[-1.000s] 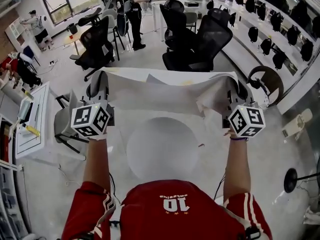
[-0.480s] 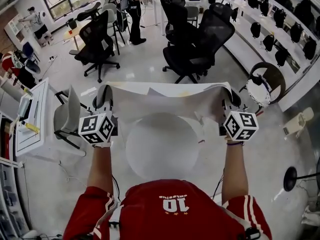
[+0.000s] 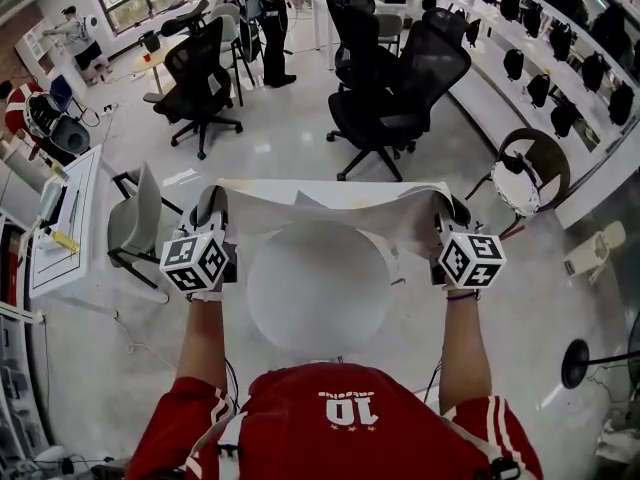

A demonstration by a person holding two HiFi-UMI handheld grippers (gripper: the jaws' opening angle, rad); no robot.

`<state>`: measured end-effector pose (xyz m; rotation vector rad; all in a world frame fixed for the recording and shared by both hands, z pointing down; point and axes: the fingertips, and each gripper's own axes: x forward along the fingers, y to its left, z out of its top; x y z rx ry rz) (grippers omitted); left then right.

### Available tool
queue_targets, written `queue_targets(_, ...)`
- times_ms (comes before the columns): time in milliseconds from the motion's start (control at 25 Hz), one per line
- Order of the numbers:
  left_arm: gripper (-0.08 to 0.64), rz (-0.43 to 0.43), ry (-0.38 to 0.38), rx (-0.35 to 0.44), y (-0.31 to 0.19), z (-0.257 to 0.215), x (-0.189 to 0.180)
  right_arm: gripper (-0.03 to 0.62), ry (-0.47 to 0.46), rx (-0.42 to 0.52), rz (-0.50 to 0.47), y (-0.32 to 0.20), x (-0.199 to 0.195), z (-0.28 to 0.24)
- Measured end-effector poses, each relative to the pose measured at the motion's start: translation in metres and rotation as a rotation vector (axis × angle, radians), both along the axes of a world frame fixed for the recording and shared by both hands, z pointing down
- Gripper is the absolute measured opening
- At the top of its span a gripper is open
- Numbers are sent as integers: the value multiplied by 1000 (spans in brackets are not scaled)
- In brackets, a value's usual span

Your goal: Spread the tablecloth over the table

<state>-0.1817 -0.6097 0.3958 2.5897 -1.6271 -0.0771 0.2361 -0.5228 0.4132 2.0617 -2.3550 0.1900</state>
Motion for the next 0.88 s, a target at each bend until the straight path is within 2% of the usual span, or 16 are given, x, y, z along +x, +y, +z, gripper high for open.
queue_targets(120, 8, 5, 5, -19, 16, 9, 1, 17, -7, -22, -11, 12, 3, 9)
queue_targets(320, 9, -10, -46, -44, 46, 25, -4, 17, -13, -58, -43, 32, 4, 25)
queue_targets(640, 8, -61, -47, -118, 100, 56, -16, 17, -26, -113, -84, 71, 0, 52)
queue_targets(880, 9, -93, -51, -140, 139, 66, -23, 17, -43, -171, -113, 104, -4, 80)
